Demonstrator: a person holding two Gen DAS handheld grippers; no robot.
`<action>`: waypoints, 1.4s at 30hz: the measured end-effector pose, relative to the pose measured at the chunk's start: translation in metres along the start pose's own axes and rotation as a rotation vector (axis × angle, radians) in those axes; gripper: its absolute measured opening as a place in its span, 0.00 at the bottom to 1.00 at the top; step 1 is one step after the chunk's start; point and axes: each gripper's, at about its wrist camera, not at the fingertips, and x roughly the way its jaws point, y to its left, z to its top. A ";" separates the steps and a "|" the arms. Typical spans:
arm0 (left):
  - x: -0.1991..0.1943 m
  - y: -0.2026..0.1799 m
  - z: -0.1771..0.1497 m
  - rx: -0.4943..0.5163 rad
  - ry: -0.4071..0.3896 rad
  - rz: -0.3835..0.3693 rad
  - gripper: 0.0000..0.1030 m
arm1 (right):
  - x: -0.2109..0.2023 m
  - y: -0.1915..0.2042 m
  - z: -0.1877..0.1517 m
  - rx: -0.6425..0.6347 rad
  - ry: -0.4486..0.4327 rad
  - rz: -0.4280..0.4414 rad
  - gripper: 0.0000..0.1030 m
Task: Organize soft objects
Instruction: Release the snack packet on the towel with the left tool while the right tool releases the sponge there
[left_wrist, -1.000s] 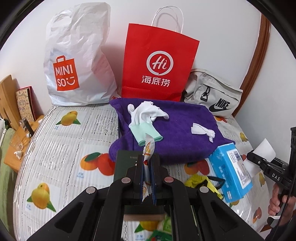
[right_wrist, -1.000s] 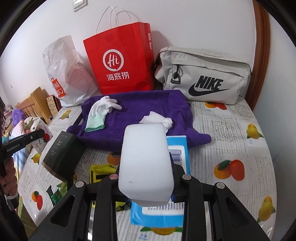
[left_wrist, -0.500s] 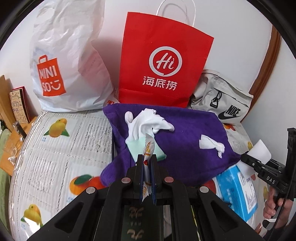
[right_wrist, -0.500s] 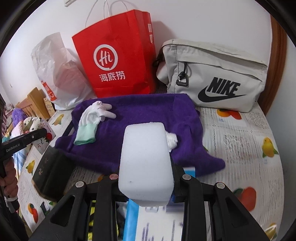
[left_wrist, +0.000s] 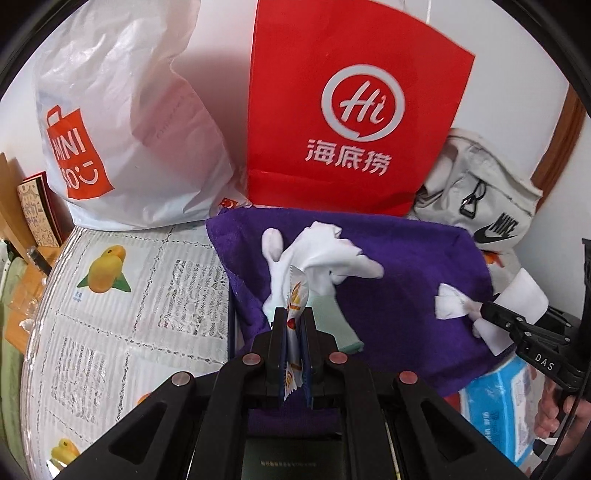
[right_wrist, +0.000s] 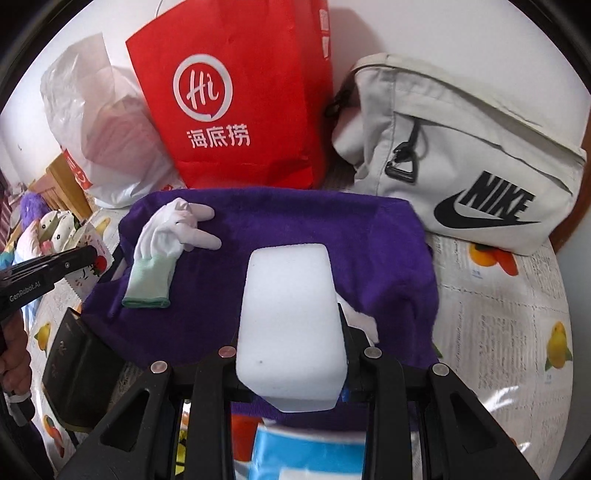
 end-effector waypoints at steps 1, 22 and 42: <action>0.004 0.000 0.001 0.005 0.009 0.008 0.09 | 0.004 0.000 0.001 0.000 0.008 0.000 0.29; 0.038 -0.016 0.002 0.056 0.100 -0.003 0.28 | 0.032 0.007 -0.002 -0.050 0.097 0.015 0.46; -0.015 -0.013 -0.008 0.055 0.023 -0.005 0.55 | -0.048 -0.007 -0.029 0.000 -0.052 -0.036 0.61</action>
